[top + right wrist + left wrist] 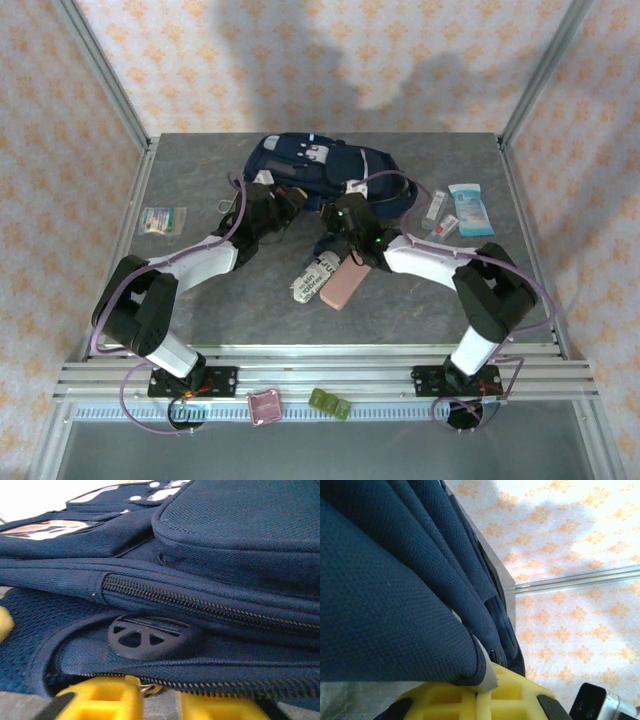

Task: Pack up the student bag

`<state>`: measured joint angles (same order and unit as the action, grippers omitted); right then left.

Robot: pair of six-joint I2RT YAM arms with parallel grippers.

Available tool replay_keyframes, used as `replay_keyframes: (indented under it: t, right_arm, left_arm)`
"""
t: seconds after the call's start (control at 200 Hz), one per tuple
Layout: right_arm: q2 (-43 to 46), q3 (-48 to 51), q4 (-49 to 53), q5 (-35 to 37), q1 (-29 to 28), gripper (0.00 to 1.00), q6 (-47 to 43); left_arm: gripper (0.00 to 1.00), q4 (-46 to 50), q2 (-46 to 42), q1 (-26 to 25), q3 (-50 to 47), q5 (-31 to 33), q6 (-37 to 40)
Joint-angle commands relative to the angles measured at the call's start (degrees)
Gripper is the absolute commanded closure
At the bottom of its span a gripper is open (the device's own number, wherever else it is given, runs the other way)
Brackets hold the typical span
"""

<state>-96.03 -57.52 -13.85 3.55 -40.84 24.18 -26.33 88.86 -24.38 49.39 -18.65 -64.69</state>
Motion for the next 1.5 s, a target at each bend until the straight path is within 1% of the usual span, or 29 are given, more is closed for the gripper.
replay_keyframes:
  t: [0.0, 0.01, 0.115, 0.235, 0.325, 0.445, 0.576, 0.751, 0.841, 1.021, 1.146, 1.226, 1.306, 1.331, 1.356, 1.371, 1.386, 1.406, 1.441, 1.492]
  right_arm:
    - [-1.61, -3.06, -0.82, 4.71, 0.47, 0.97, 0.48]
    - [-1.66, -3.11, -0.65, 4.71, 0.53, 1.0, 0.55]
    - [-0.76, -1.75, 0.27, 3.81, 1.26, 1.0, 0.96]
    - [2.78, 3.02, 1.29, 0.11, 2.31, 1.0, 1.13]
    - [6.21, 6.92, 3.23, -5.33, 3.76, 1.0, 0.41]
    - [9.38, 10.22, 8.54, -9.97, 5.71, 1.0, -0.55]
    - [11.89, 12.51, 13.07, -7.75, 7.74, 1.0, -1.33]
    - [12.94, 14.13, 17.64, -8.64, 15.3, 1.0, -1.78]
    - [13.6, 14.62, 19.75, -7.6, 17.27, 1.0, -3.39]
    - [16.01, 14.59, 21.79, -12.02, 15.94, 1.0, -6.8]
    - [16.88, 12.6, 24.0, -13.8, 11.19, 1.0, -7.84]
    - [15.92, 11.07, 23.68, -17.51, 7.89, 1.0, -7.29]
    - [13.89, 9.68, 21.47, -20.03, 4.78, 1.0, -5.41]
    - [13.26, 9.38, 20.01, -21.03, 4.05, 1.0, -4.51]
    - [12.44, 9.04, 18.47, -21.84, 3.49, 1.0, -3.79]
    - [11.93, 8.89, 17.39, -22.29, 3.22, 1.0, -3.13]
    - [11.4, 8.69, 16.4, -22.79, 3.02, 1.0, -2.63]
    - [10.65, 8.32, 14.98, -23.65, 2.89, 1.0, -1.86]
    - [9.13, 7.49, 13.29, -24.81, 2.79, 1.0, -0.59]
    - [7.09, 6.13, 11.47, -26.2, 2.71, 1.0, 0.7]
  left_arm:
    - [1.0, -7.69, -1.58, -0.93, 3.39, -3.1, -0.29]
    - [1.0, -7.64, -1.58, -0.89, 3.38, -3.06, -0.29]
    - [1.0, -7.12, -1.76, -0.67, 3.27, -2.3, 0.46]
    - [1.0, -6.11, -2.57, 0.1, 2.34, -0.42, 1.66]
    - [1.0, -4.66, -2.9, 0.96, 1.8, 0.61, 3.54]
    - [1.0, -2.74, -2.75, 1.79, 1.46, 1.17, 6.02]
    - [1.0, -1.51, -2.24, 2.14, 0.93, 2.01, 8.12]
    - [1.0, -1.2, -1.44, 3.6, -0.15, 2.99, 10.71]
    - [1.0, -0.33, -0.18, 4.33, 0.43, 2.82, 12.98]
    - [1.0, 1.19, 4.86, 4.91, 4.94, 1.29, 18.71]
    - [1.0, 2.47, 8.93, 5.62, 9.1, 2.16, 22.91]
    - [1.0, 3.26, 11.69, 6.56, 11.92, 2.51, 24.24]
    - [1.0, 4.21, 13.25, 7.32, 14.01, 4.27, 24.95]
    - [0.93, 4.06, 13.35, 7.48, 14.16, 4.71, 24.83]
    - [0.82, 3.72, 13.23, 7.51, 14.16, 4.82, 24.59]
    - [0.74, 3.55, 13.1, 7.51, 14.09, 4.77, 24.27]
    - [0.68, 3.42, 12.83, 7.51, 13.96, 4.6, 23.95]
    - [0.61, 3.03, 12.48, 7.51, 13.66, 4.14, 23.46]
    - [0.53, 2.15, 11.63, 7.42, 12.66, 2.81, 22.17]
    - [0.48, 0.85, 10.12, 7.35, 10.66, 0.47, 19.98]
